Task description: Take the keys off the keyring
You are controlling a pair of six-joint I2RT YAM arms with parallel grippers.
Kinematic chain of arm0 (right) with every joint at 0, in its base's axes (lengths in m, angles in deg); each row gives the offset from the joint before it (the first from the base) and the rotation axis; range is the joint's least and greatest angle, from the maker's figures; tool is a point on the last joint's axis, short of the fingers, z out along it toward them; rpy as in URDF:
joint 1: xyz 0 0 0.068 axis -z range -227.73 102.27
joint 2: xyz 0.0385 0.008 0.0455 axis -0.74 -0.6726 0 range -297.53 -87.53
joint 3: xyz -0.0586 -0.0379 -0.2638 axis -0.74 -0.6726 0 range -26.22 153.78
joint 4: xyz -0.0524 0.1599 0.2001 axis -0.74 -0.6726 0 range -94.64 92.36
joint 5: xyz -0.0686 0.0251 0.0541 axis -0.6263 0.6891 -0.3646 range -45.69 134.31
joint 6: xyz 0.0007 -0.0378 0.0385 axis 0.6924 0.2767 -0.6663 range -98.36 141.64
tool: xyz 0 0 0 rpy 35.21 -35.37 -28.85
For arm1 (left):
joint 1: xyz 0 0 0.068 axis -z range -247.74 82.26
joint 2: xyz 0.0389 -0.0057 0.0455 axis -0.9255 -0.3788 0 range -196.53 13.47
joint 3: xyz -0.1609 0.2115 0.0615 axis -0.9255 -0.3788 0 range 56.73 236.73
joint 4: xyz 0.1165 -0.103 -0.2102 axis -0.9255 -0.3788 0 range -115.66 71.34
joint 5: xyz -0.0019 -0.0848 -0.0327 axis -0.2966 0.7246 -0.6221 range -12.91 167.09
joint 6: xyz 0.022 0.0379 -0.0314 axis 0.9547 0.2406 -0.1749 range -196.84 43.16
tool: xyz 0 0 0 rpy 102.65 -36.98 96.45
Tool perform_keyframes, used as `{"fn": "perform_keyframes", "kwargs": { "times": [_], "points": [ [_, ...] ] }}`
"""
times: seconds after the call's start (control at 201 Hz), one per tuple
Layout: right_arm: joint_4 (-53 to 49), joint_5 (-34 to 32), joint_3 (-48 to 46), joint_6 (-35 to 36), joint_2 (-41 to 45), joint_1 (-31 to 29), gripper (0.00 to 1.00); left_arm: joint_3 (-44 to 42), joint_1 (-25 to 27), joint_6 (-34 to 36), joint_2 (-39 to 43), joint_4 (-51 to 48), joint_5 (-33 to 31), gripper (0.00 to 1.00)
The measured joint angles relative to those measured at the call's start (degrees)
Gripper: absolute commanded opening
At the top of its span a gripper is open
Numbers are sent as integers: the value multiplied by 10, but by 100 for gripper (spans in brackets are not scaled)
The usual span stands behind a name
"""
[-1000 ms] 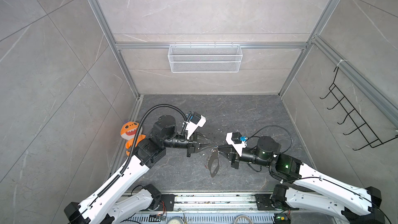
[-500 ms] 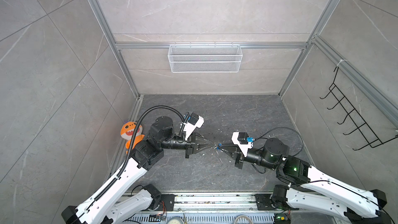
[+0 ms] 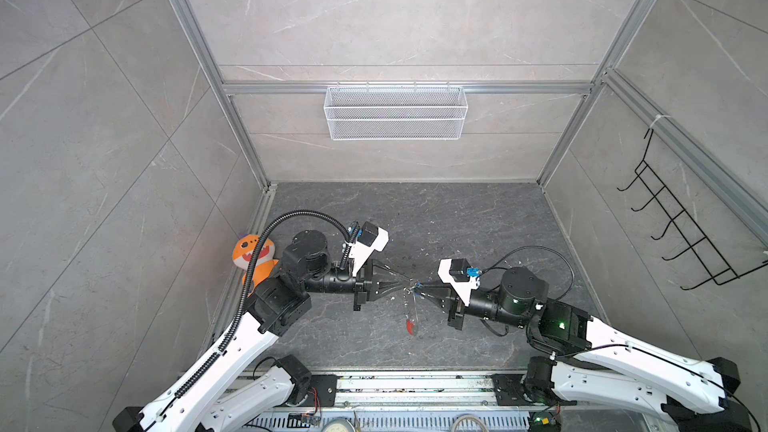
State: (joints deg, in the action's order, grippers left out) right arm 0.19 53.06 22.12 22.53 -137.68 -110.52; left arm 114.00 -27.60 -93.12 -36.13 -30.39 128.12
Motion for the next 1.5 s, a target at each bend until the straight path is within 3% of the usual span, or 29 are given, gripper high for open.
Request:
{"fn": "perform_keyframes", "kwargs": {
  "times": [0.129,0.349,0.503,0.608,0.832,1.335,1.504],
  "points": [
    [7,-2,0,-4,-20,-10,0,-9,0,-3,2,9,0,0],
    [-11,-20,-1,-17,-2,-17,39,-10,0,-1,5,11,-5,0],
    [-34,-42,-1,-13,44,-18,47,-17,0,0,23,19,-15,0],
    [-40,-45,2,-13,69,-18,48,-20,0,1,30,20,-14,0],
    [-36,-14,45,-21,53,-18,32,-21,0,3,31,20,-14,0],
    [-5,45,63,-59,-9,-16,30,-21,0,3,33,22,-12,0],
    [3,52,63,-72,-17,-10,23,-22,0,3,33,27,-12,0]
  ]
}}
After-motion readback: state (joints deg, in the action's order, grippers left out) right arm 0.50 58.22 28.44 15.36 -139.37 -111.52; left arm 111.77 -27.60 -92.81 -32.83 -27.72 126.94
